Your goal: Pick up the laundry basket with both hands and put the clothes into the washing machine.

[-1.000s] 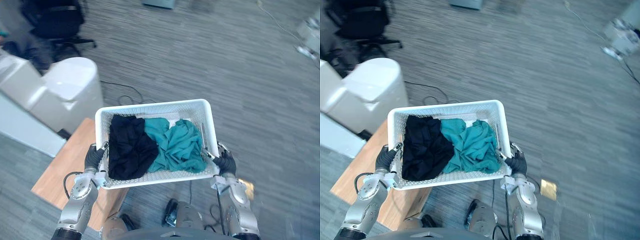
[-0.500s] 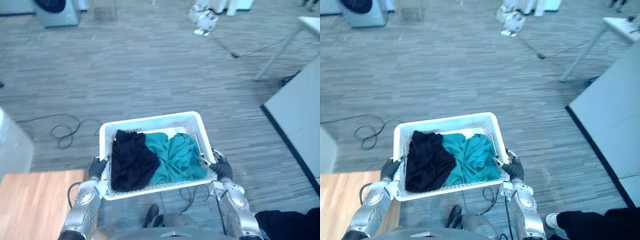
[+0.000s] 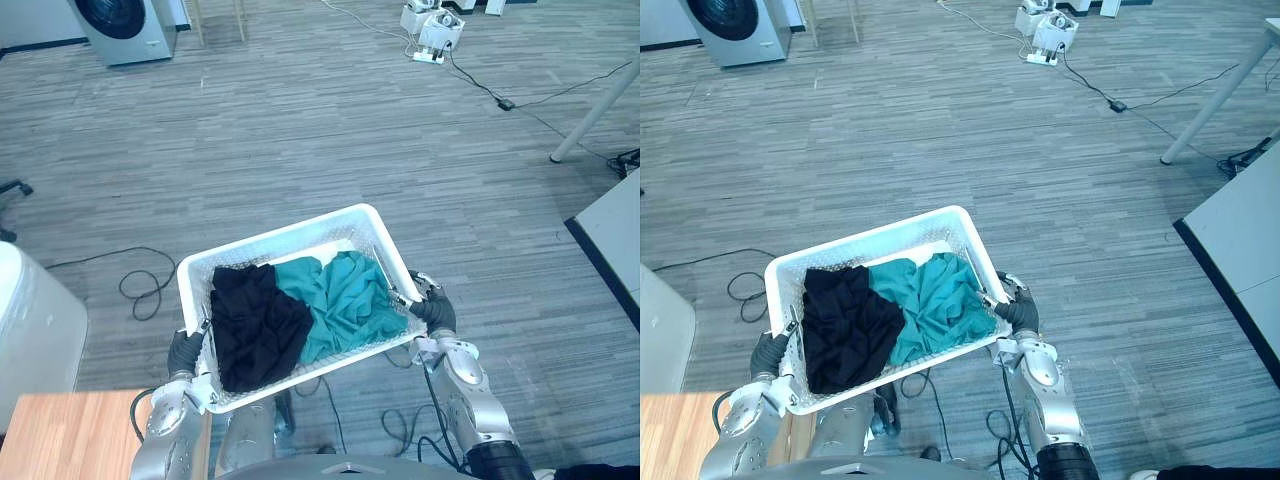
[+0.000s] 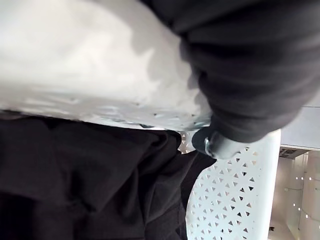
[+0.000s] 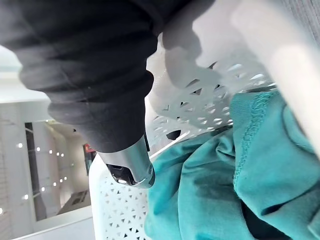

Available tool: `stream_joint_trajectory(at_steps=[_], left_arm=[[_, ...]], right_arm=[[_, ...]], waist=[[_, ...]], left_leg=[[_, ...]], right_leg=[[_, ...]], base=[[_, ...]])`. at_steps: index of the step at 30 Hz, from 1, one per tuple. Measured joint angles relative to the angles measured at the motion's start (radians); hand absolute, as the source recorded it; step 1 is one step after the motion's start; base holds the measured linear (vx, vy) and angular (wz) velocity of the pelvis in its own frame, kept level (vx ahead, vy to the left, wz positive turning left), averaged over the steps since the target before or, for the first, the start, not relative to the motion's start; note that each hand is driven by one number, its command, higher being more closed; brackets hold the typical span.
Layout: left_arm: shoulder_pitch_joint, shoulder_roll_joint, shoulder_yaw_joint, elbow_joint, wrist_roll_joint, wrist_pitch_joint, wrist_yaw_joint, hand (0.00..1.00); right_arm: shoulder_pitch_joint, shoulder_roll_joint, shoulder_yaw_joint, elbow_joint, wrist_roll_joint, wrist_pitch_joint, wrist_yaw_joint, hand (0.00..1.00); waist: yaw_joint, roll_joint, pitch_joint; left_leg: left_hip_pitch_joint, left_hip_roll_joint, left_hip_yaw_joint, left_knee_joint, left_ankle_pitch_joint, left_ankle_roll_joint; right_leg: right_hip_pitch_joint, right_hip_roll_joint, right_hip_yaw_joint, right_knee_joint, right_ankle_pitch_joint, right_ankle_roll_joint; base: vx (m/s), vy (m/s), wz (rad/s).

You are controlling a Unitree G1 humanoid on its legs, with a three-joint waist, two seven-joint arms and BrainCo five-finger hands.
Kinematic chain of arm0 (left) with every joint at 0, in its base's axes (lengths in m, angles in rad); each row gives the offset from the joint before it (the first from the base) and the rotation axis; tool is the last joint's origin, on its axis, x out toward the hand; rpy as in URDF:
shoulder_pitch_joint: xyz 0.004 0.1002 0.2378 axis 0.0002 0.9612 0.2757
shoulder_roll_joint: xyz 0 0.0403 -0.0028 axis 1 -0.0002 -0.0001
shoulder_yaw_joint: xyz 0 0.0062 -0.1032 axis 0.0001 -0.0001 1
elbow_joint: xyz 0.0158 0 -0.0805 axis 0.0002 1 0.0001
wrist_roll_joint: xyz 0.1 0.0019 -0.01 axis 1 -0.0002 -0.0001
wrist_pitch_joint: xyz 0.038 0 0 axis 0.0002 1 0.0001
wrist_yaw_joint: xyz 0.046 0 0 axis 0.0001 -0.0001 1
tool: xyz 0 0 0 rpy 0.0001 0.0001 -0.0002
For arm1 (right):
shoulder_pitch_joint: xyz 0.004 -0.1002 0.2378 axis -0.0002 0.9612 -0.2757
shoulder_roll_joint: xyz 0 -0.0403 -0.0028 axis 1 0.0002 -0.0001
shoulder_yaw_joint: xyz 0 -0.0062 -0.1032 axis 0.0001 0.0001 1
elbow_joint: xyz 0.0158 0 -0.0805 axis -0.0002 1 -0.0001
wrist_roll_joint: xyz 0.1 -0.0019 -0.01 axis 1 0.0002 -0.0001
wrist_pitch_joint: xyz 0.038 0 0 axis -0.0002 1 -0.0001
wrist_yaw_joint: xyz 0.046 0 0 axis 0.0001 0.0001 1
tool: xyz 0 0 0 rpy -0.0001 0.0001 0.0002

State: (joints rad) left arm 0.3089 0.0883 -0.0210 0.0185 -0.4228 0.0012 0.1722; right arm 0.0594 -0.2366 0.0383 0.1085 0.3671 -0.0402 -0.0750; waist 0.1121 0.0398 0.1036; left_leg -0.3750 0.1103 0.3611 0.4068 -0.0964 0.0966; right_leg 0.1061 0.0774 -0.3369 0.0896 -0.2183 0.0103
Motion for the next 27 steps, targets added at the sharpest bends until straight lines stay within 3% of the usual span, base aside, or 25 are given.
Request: stream_joint_trajectory(at_steps=[1,2,3,4,6,9,11,13,14,15,17,18,19,20,21,22,23,25,27], left_arm=[[0.001,-0.005,0.002,0.004,0.005,0.000,0.000,1.00],[0.003,-0.005,0.000,0.004,0.006,0.000,0.000,1.00],[0.004,-0.002,-0.001,0.006,0.015,0.000,0.000,1.00],[0.001,0.015,-0.001,0.013,0.015,0.000,0.000,1.00],[0.001,0.031,0.001,0.013,0.017,0.002,0.000,1.00],[-0.003,0.048,0.022,-0.014,0.054,-0.002,0.000,1.00],[-0.004,0.050,0.024,-0.029,0.055,-0.002,0.001,1.00],[-0.007,0.049,0.031,-0.043,0.059,-0.002,0.001,1.00],[-0.010,0.047,0.052,-0.044,0.066,-0.002,0.001,1.00],[-0.010,0.042,0.067,-0.044,0.077,-0.002,0.001,1.00],[-0.011,0.039,0.094,-0.043,0.094,-0.002,0.004,1.00],[-0.021,0.019,0.099,-0.034,0.101,-0.002,0.009,1.00],[-0.022,-0.008,0.095,-0.034,0.124,-0.002,0.020,1.00],[-0.023,-0.021,0.096,-0.034,0.131,-0.002,0.026,1.00],[-0.035,-0.041,0.099,-0.034,0.133,-0.003,0.037,1.00],[-0.038,-0.048,0.099,-0.034,0.132,-0.003,0.038,1.00],[-0.036,-0.057,0.098,-0.034,0.131,-0.002,0.038,1.00],[-0.033,-0.060,0.085,-0.030,0.131,-0.002,0.038,1.00],[-0.043,-0.059,0.072,-0.030,0.130,-0.003,0.035,1.00]], right_arm=[[-0.001,0.011,-0.007,0.018,0.000,-0.002,0.000,1.00],[-0.002,0.019,-0.014,0.032,0.000,-0.002,0.000,1.00],[0.001,0.038,-0.027,0.039,-0.009,0.000,0.001,1.00],[0.008,0.067,-0.044,0.039,-0.021,0.000,0.001,1.00],[0.014,0.101,-0.058,0.054,-0.021,0.000,0.001,1.00],[0.019,0.118,-0.057,0.066,-0.021,-0.001,0.001,1.00],[0.013,0.122,-0.063,0.063,-0.021,-0.002,0.002,1.00],[0.010,0.125,-0.078,0.063,-0.021,-0.002,0.002,1.00],[0.010,0.130,-0.084,0.063,-0.021,-0.002,0.002,1.00],[0.011,0.131,-0.084,0.061,-0.021,-0.001,0.001,1.00],[0.029,0.132,-0.084,0.045,-0.021,-0.001,0.001,1.00],[0.035,0.122,-0.095,0.038,-0.021,-0.001,0.000,1.00],[0.056,0.121,-0.116,0.019,-0.021,-0.001,-0.001,1.00],[0.059,0.121,-0.122,0.016,-0.020,-0.001,-0.002,1.00],[0.060,0.123,-0.132,-0.003,-0.020,-0.001,-0.004,1.00],[0.068,0.128,-0.140,-0.037,-0.019,-0.001,-0.004,1.00],[0.088,0.134,-0.142,-0.094,-0.016,-0.002,-0.005,1.00],[0.106,0.141,-0.153,-0.133,-0.010,-0.022,-0.006,1.00],[0.106,0.148,-0.189,-0.133,-0.008,-0.027,-0.022,1.00]], waist=[[-0.011,-0.004,-0.003],[-0.013,-0.005,-0.003],[-0.018,-0.012,-0.004],[-0.040,-0.033,-0.005],[-0.060,-0.040,-0.005],[-0.063,-0.041,-0.008],[-0.065,-0.041,-0.008],[-0.067,-0.032,-0.006],[-0.067,-0.033,-0.007],[-0.072,-0.037,-0.008],[-0.084,-0.064,-0.020],[-0.087,-0.037,-0.020],[-0.091,-0.002,-0.039],[-0.091,0.008,-0.045],[-0.091,0.025,-0.042],[-0.086,0.025,-0.040],[-0.081,0.024,-0.037],[-0.074,0.026,-0.032],[-0.082,0.022,-0.029]], left_leg=[[0.040,-0.016,0.009,0.011,-0.032,0.009],[0.064,-0.022,0.012,0.011,-0.048,0.010],[0.103,-0.041,0.012,0.012,-0.076,0.012],[0.145,-0.077,0.003,0.010,-0.090,0.025],[0.221,-0.101,-0.021,-0.002,-0.112,0.045],[0.327,-0.093,-0.072,-0.082,-0.131,0.018],[0.361,-0.080,-0.097,-0.099,-0.143,-0.001],[0.378,-0.050,-0.112,-0.102,-0.154,-0.021],[0.397,-0.035,-0.113,-0.111,-0.159,-0.031],[0.429,-0.025,-0.117,-0.116,-0.177,-0.065],[0.474,-0.035,-0.141,-0.112,-0.237,-0.127],[0.495,-0.007,-0.159,-0.096,-0.266,-0.146],[0.496,0.037,-0.177,-0.077,-0.277,-0.148],[0.494,0.057,-0.186,-0.056,-0.275,-0.146],[0.438,0.108,-0.216,0.077,-0.263,-0.133],[0.376,0.139,-0.239,0.219,-0.227,-0.116],[0.312,0.179,-0.258,0.390,-0.137,-0.096],[0.274,0.218,-0.255,0.539,-0.050,-0.070],[0.208,0.216,-0.236,0.600,-0.048,-0.051]], right_leg=[[-0.024,-0.044,0.000,0.131,-0.044,0.054],[-0.049,-0.070,0.001,0.231,-0.064,0.074],[-0.144,-0.142,-0.002,0.515,-0.068,0.089],[-0.224,-0.231,-0.002,0.793,-0.045,0.078],[-0.289,-0.303,0.003,1.014,-0.052,0.062],[-0.356,-0.337,-0.059,0.962,-0.081,0.015],[-0.402,-0.330,-0.074,0.805,-0.094,-0.002],[-0.440,-0.281,-0.054,0.548,-0.064,-0.002],[-0.457,-0.249,-0.019,0.375,0.010,0.007],[-0.454,-0.222,0.023,0.233,0.104,0.014],[-0.439,-0.214,0.123,0.153,0.233,0.035],[-0.445,-0.186,0.153,0.207,0.274,0.044],[-0.444,-0.145,0.156,0.246,0.226,0.057],[-0.441,-0.125,0.151,0.251,0.187,0.056],[-0.411,-0.102,0.100,0.245,0.120,0.047],[-0.385,-0.091,0.069,0.238,0.111,0.036],[-0.339,-0.078,0.034,0.233,0.136,-0.004],[-0.262,-0.062,0.002,0.232,0.139,-0.055],[-0.211,-0.054,-0.004,0.207,0.115,-0.070]], base=[[0.42,0.183,-0.08],[0.44,0.185,-0.02],[0.44,0.168,0.14],[0.43,0.140,0.33],[0.37,0.070,0.46],[0.37,-0.009,0.37],[0.37,-0.134,0.37],[0.29,-0.173,0.21],[0.31,-0.213,0.12],[0.33,-0.227,0.10],[0.33,-0.271,0.19],[0.42,-0.365,0.38],[0.27,-0.232,0.31],[0.38,-0.280,0.33],[0.31,-0.237,0.15],[0.50,-0.358,0.13],[0.37,-0.269,0.03],[0.27,-0.150,0.02],[0.31,-0.086,0.12]])
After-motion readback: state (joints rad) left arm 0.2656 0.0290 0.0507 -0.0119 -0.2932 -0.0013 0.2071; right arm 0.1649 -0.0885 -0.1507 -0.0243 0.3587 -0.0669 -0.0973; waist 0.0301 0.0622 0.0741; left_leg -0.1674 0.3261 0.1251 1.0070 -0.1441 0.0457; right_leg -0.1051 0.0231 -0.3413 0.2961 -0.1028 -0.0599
